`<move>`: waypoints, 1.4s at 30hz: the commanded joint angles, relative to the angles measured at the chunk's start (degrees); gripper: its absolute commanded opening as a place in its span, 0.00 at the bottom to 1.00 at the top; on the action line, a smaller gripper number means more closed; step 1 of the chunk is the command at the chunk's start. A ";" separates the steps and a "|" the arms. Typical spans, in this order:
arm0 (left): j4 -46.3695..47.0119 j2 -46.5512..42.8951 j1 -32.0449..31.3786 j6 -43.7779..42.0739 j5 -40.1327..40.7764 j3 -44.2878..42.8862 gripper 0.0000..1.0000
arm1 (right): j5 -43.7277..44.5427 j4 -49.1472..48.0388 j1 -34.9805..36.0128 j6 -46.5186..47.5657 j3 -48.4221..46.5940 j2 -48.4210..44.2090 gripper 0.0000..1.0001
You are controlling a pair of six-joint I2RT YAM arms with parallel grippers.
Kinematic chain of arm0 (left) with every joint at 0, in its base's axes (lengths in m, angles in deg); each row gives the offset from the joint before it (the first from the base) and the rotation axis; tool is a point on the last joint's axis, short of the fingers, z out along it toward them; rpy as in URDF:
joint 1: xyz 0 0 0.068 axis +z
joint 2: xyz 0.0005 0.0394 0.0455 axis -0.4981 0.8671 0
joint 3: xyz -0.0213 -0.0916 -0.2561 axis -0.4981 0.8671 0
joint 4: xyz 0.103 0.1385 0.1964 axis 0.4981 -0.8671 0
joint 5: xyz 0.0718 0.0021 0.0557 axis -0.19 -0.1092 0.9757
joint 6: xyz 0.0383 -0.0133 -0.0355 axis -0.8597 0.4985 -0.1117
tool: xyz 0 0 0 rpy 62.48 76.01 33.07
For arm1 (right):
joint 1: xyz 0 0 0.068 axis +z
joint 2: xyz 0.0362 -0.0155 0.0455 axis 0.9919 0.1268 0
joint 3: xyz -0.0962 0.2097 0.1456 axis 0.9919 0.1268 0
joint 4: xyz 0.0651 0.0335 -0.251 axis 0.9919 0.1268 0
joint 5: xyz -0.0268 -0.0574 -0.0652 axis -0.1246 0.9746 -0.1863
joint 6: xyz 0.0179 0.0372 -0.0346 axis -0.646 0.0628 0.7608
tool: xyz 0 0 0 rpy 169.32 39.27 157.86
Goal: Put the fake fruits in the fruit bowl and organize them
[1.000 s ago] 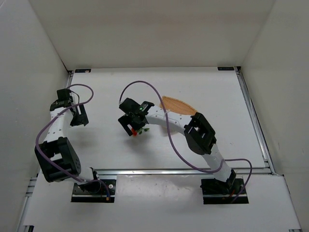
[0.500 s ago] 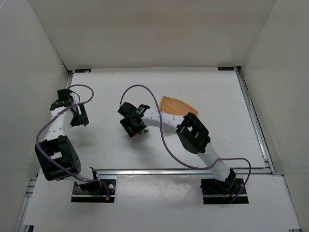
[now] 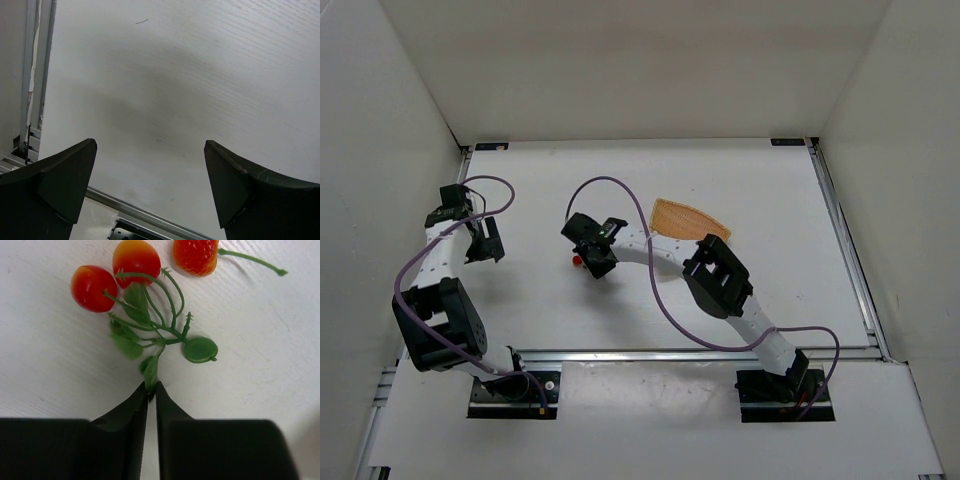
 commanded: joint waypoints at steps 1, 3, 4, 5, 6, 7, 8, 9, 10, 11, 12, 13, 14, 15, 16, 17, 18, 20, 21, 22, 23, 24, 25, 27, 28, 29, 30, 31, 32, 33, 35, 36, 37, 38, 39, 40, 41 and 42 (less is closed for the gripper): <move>0.25 -0.54 0.25 0.24 0.44 -0.97 1.00 | -0.69 0.67 0.13 0.31 1.26 -2.11 0.09; 0.25 -0.54 0.25 0.24 0.44 -0.97 1.00 | -0.69 0.67 0.13 0.84 1.26 -2.11 0.01; 0.25 -0.54 0.25 0.24 0.44 -0.97 1.00 | -0.69 0.67 0.13 0.84 1.26 -2.11 0.00; 0.25 -0.54 0.25 0.24 0.44 -0.97 1.00 | -0.69 0.67 0.13 0.84 1.26 -2.11 0.00; 0.25 -0.54 0.25 0.24 0.44 -0.97 1.00 | -0.69 0.67 0.13 0.84 1.79 -2.90 0.00; 0.25 -0.54 0.25 0.24 0.44 -0.97 1.00 | -1.21 0.67 0.13 0.84 1.79 -3.69 0.00; 0.25 -0.54 0.25 0.24 0.44 -0.45 1.00 | -1.22 0.67 0.13 0.84 1.79 -4.30 0.00; 0.25 -0.54 0.25 0.24 0.44 -0.45 1.00 | -1.22 0.67 0.13 0.84 1.79 -4.92 0.00; 0.25 -0.02 0.25 0.24 0.44 -0.45 1.00 | -1.22 0.14 0.13 0.84 2.31 -6.06 0.00; 0.25 -0.01 0.25 0.24 0.44 -0.45 1.00 | -1.22 0.14 0.13 0.84 2.32 -6.68 0.00; 0.25 -0.01 0.25 0.24 0.44 -0.45 1.00 | -2.26 -0.38 0.13 0.84 2.32 -7.21 0.00; 0.25 -0.01 0.25 0.24 0.44 -0.45 1.00 | -3.06 -0.39 0.13 0.84 2.32 -8.43 0.00; 0.25 -0.01 0.25 0.24 0.44 -0.45 1.00 | -3.06 -0.39 0.13 0.84 2.32 -9.05 0.00; 0.25 -0.01 0.25 0.24 0.44 -0.45 1.00 | -3.06 -0.39 0.13 0.84 2.32 -10.71 0.00; 0.25 -0.01 0.25 0.24 0.44 -0.45 1.00 | -2.54 -0.91 0.13 0.84 2.32 -11.60 0.00; 0.25 -0.01 0.25 0.24 0.44 -0.45 1.00 | -2.54 -0.91 0.13 0.84 2.93 -12.56 0.00; 0.25 -0.01 0.25 0.24 0.44 -0.45 1.00 | -1.14 -0.92 0.13 0.84 2.93 -14.66 0.00; 0.25 0.52 0.25 0.24 0.44 -0.45 1.00 | -0.52 -1.44 0.13 0.84 3.55 -16.87 0.00; 0.25 0.52 0.25 0.24 -0.08 -0.45 1.00 | 0.18 -1.44 -0.39 0.23 4.07 -18.97 0.00; 0.25 0.52 0.25 -0.28 -0.08 -0.45 1.00 | 0.88 -1.44 -0.39 -0.30 4.08 -20.12 0.00; 0.25 0.52 0.25 -0.29 -0.08 -0.45 1.00 | 0.89 -1.44 -1.87 -0.30 5.73 -22.31 0.00; 0.25 0.52 0.25 -0.29 -0.69 -0.45 1.00 | 1.85 -1.44 -2.50 -1.08 6.62 -23.55 0.00; 0.25 0.52 0.25 -0.99 -0.70 -0.97 1.00 | 2.47 -1.44 -3.20 -1.96 7.67 -24.78 0.00; 0.25 0.00 -1.84 -2.83 -1.40 -1.50 1.00 | 4.83 -1.44 -5.83 -2.50 11.70 -28.56 0.00; 0.25 -0.01 -3.16 -3.62 -1.40 -2.11 1.00 | 5.54 -1.44 -8.02 -3.80 13.29 -29.79 0.00; 0.25 -0.01 -4.65 -4.50 -1.40 -2.12 1.00 | 6.16 -0.83 -9.35 -3.82 15.13 -32.24 0.00; 0.25 -0.53 -7.80 -5.81 -1.92 -3.59 1.00 | 6.16 -0.83 -10.66 -4.77 17.15 -33.39 0.00; 0.25 -0.54 -9.40 -6.52 -1.93 -4.31 1.00 | 6.16 -0.83 -13.55 -5.31 21.26 -35.40 0.00; 0.25 0.16 -11.07 -7.14 -1.93 -5.10 1.00 | 6.16 -0.83 -15.06 -5.83 23.13 -36.21 0.00; 0.25 0.17 -12.65 -7.14 -1.93 -5.89 1.00 | 5.21 -0.83 -16.46 -6.45 24.98 -36.82 0.00; 0.25 2.79 -17.40 -8.46 -0.26 -8.61 1.00 | 3.71 -1.44 -20.42 -6.45 29.45 -37.36 0.00; 0.25 4.63 -20.81 -8.99 1.05 -10.45 1.00 | 1.62 -2.14 -22.70 -6.45 30.43 -37.36 0.00; 0.25 5.52 -22.67 -8.99 1.76 -11.42 1.00 | 0.72 -2.15 -23.68 -6.45 31.23 -36.49 0.00; 0.25 6.57 -24.60 -9.69 2.29 -12.30 1.00 | 0.02 -2.84 -24.56 -6.45 31.84 -35.96 0.00; 0.25 7.71 -26.54 -9.69 2.90 -13.09 1.00 | -0.86 -2.85 -25.35 -6.45 32.37 -35.43 0.00; 0.25 10.25 -30.12 -10.30 4.12 -13.97 1.00 | -1.65 -3.46 -26.83 -6.45 32.38 -34.12 0.00; 0.25 11.67 -31.81 -10.31 4.66 -15.98 1.00 | -2.18 -3.99 -27.46 -6.45 32.38 -33.41 0.00; 0.25 13.16 -33.48 -10.92 5.19 -16.96 1.00 | -3.06 -3.99 -28.07 -6.45 32.38 -32.71 0.03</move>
